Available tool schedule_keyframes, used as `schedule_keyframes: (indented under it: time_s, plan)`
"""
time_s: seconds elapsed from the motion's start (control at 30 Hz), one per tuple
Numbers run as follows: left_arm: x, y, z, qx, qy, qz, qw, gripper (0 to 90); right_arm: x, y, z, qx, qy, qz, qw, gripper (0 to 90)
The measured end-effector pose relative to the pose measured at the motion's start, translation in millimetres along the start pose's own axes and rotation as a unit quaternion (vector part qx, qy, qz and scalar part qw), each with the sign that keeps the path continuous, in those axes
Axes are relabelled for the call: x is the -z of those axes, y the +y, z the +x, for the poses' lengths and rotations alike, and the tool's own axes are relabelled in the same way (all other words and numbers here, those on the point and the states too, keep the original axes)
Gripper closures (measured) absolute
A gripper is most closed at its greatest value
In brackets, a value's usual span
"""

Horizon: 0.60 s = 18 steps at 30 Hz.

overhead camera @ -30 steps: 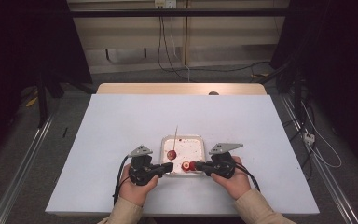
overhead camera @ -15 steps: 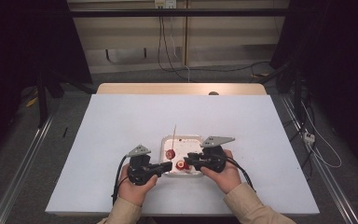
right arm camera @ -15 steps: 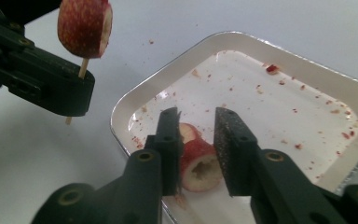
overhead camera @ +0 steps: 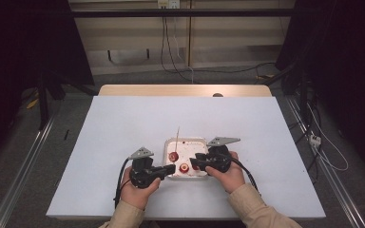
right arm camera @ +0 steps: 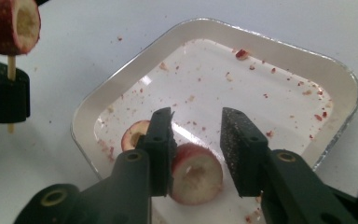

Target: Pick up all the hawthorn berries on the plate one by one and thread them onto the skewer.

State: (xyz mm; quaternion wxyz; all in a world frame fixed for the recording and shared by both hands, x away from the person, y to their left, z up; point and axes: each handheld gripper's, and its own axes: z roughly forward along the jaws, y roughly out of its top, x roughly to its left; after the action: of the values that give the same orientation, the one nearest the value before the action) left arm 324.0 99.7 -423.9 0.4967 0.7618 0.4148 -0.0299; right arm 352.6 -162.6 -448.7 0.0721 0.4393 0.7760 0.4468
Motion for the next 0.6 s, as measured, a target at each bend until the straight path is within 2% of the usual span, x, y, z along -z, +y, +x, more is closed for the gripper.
schedule_keyframes:
  time_s: [0.13, 0.23, 0.33, 0.4, 0.43, 0.6]
  plan:
    - [1.1, 0.1, 0.5, -0.002, 0.0, 0.0, 1.0, 89.8, 6.5, 2.4, -4.7, -0.008, 0.004, -0.01, 0.9999, 63.3]
    - [1.9, 0.3, 0.1, 0.001, 0.001, -0.003, 1.0, 89.8, 12.2, 1.7, -5.9, 0.001, 0.003, -0.01, 0.9999, 63.6]
    - [1.6, -0.2, 0.3, 0.003, 0.003, -0.003, 1.0, 89.8, 15.3, -1.2, -5.0, 0.006, 0.013, -0.006, 0.9999, 63.5]
    - [1.4, 0.0, -0.3, 0.002, 0.003, -0.003, 1.0, 89.8, 14.1, -3.3, -3.5, 0.009, 0.017, -0.001, 0.9998, 61.2]
    - [1.5, 0.1, -0.4, 0.001, 0.001, -0.001, 1.0, 89.8, 13.1, -3.7, -2.6, 0.0, 0.021, -0.001, 0.9998, 60.2]
    - [1.1, 0.1, -0.2, -0.001, 0.001, -0.001, 1.0, 89.8, 2.2, -4.0, -4.8, -0.006, 0.02, 0.001, 0.9998, 57.8]
